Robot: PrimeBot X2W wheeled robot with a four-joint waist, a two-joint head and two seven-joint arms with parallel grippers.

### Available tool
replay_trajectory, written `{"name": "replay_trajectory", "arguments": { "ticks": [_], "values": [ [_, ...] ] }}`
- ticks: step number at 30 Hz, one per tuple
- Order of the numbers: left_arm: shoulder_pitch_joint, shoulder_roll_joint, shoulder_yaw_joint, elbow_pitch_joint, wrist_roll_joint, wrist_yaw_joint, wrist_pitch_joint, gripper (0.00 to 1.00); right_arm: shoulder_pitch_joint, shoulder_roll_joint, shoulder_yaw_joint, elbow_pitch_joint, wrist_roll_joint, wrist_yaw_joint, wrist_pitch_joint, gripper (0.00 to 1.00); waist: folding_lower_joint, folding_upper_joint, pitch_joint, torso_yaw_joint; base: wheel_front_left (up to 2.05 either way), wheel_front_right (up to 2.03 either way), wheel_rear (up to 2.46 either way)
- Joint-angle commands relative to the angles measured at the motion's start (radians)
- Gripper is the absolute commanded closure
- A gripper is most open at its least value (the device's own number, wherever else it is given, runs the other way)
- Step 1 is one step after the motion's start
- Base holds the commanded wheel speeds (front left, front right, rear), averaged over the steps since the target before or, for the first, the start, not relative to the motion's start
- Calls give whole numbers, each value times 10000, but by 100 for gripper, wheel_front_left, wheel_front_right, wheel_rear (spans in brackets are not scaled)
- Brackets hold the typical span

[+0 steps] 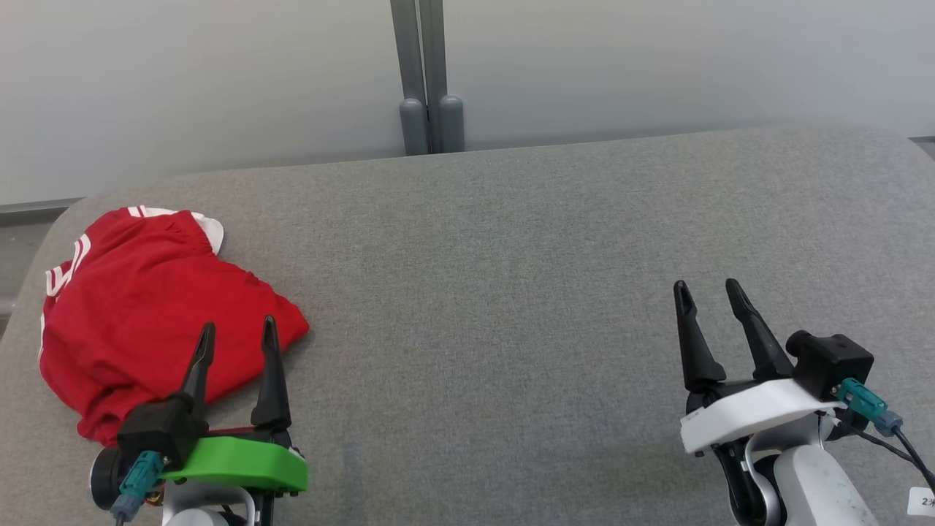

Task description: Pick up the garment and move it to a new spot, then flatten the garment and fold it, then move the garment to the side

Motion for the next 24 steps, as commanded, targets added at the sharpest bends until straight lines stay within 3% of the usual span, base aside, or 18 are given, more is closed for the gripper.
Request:
{"name": "replay_trajectory", "arguments": {
  "ticks": [1, 24],
  "values": [
    [55, 37, -12, -75, 245, 63, -77, 0, -156, -26, 8, -17, -219, 6, -85, 0, -1, 0, 3, -1, 0, 0, 0],
    [85, 31, -102, -19, 1490, 103, -501, 0, -186, -39, 93, -51, -1495, 6, -505, 0, -1, 0, 46, 11, 0, 0, 0]
  ]
}}
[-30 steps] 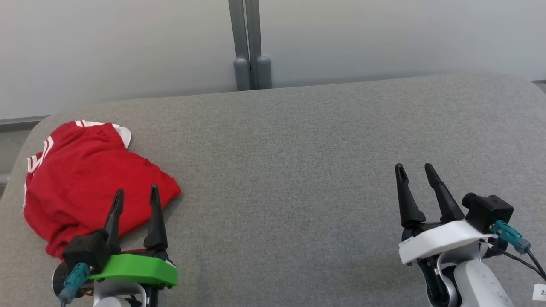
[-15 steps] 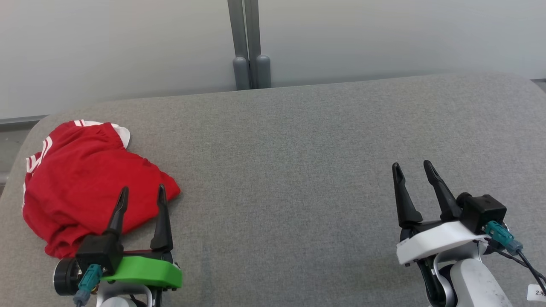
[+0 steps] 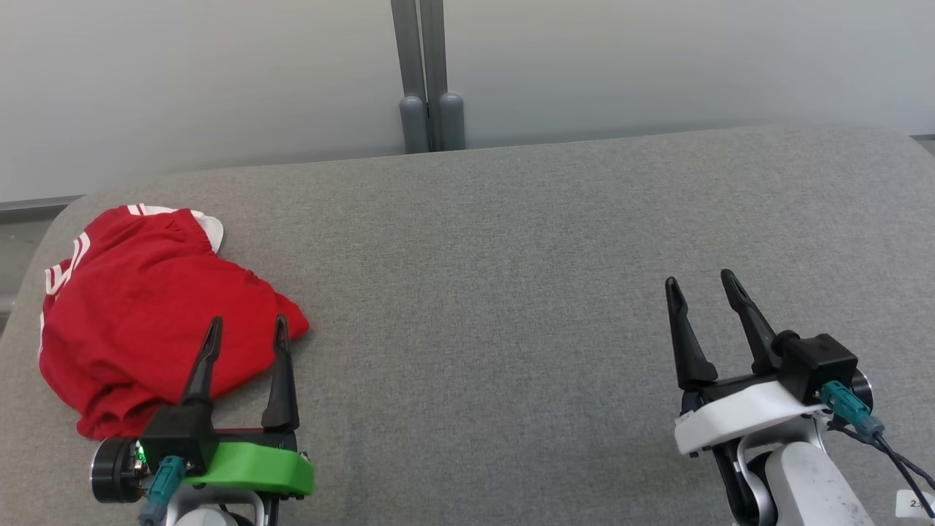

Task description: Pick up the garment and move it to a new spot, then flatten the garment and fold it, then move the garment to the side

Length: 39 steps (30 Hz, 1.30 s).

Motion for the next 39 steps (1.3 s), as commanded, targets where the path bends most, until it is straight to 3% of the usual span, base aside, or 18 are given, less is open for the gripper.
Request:
{"name": "replay_trajectory", "arguments": {
  "ticks": [1, 26, 33, 39],
  "values": [
    [79, 34, 0, -33, 189, 38, -88, 0, -108, -34, 31, -55, -187, 4, -92, 0, 0, 0, 4, 0, 0, 0, 0],
    [-81, 32, -96, 373, -251, -10, -82, 0, -155, -33, 10, -3, -71, 4, -89, 0, 0, 0, -25, -82, 0, 0, 0],
    [-779, 39, -297, 1553, -405, -10, 5, 0, -165, -35, -12, -10, -57, 4, -89, 0, 0, 0, 78, -142, 0, 0, 0],
    [-1975, 143, -58, 2614, -766, 180, 1094, 0, -253, -33, -62, -74, -115, 4, -89, 0, 0, 0, 337, -280, 0, 0, 0]
  ]
}}
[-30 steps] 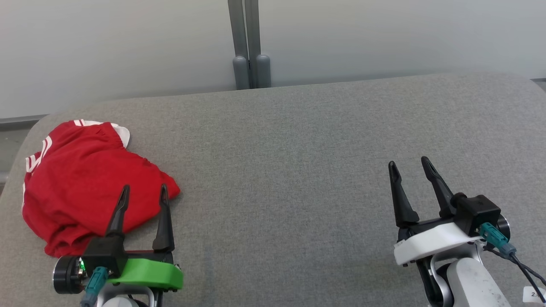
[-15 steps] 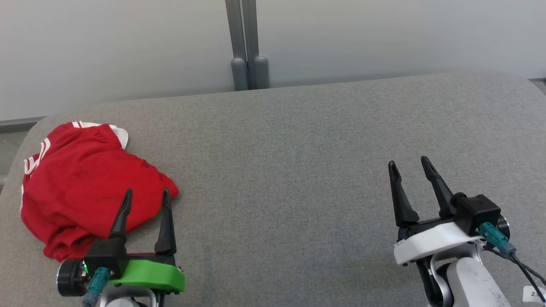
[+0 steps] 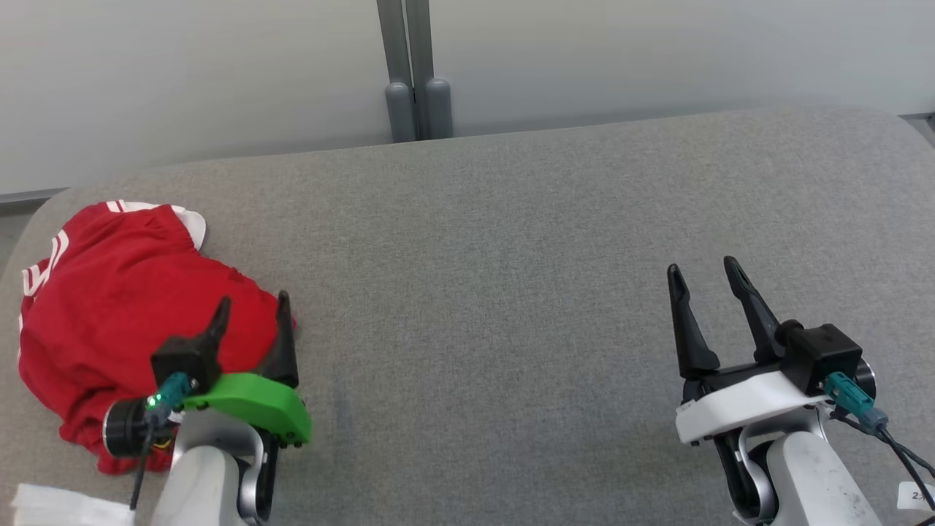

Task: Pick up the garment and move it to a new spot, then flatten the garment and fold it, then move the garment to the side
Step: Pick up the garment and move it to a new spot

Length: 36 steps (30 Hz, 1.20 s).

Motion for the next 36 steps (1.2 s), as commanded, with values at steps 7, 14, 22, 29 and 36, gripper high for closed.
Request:
{"name": "replay_trajectory", "arguments": {
  "ticks": [7, 14, 22, 29, 36],
  "values": [
    [-1176, 363, 379, 507, -225, 463, 689, 0, -62, -28, -3, -97, 24, 4, -34, 0, 0, 0, 343, -3, 0, 0, 0],
    [-1491, 402, 354, 759, -338, 402, 579, 0, -146, -29, 1, -133, -96, 4, -34, 0, 0, 0, 452, 722, 0, 0, 0],
    [-1436, 304, 172, 921, -473, 351, 249, 0, -144, -27, -57, -163, -205, 4, -34, 0, 0, 0, 451, 2101, 0, 0, 0],
    [-1385, 322, 26, 996, -544, 290, 112, 0, -225, -31, 101, -136, -216, 4, -34, 0, 0, 0, 460, 2996, 0, 0, 0],
    [-1455, 339, -7, 946, -657, 341, 86, 0, -286, -32, 185, -156, -237, 4, -34, 0, 0, 0, 570, 3141, 0, 0, 0]
  ]
}}
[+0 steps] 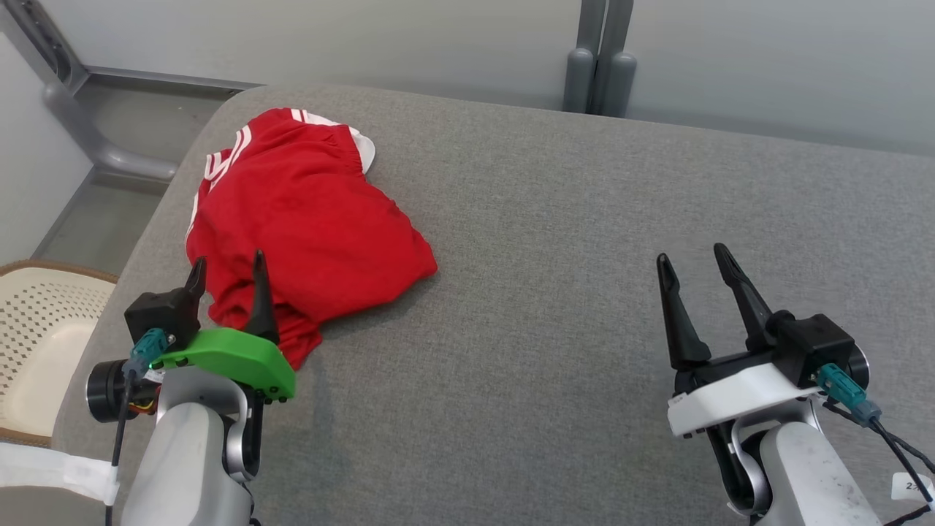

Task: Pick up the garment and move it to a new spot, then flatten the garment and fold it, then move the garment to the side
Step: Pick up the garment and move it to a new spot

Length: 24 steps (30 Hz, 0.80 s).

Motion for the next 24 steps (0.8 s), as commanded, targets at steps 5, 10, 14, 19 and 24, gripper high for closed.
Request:
{"name": "replay_trajectory", "arguments": {
  "ticks": [5, 10, 14, 19, 24],
  "values": [
    [-226, 39, -79, 12, -157, -11, -1, 0, -173, -36, 98, -52, -54, 4, -34, 0, -1, 0, 174, -152, 0, 0, 0],
    [-671, 36, -355, 225, -165, -262, 242, 0, -279, -49, 143, -125, -91, 4, -34, 0, -1, 0, 383, -386, 0, 0, 0],
    [-1399, -48, -577, 928, -325, -493, 738, 0, -393, -88, 218, -159, -91, 4, -34, 0, -1, 0, 628, -548, 0, 0, 0],
    [-2420, -150, -749, 2517, -658, -796, 1192, 0, -579, -151, 333, -138, -61, 4, -32, 0, -1, 0, 928, -769, 0, 0, 0],
    [-3264, -214, -1170, 4323, -871, -1108, 1305, 0, -786, -206, 475, -61, -5, 4, -34, 0, -1, 0, 1140, -1007, 0, 0, 0]
  ]
}}
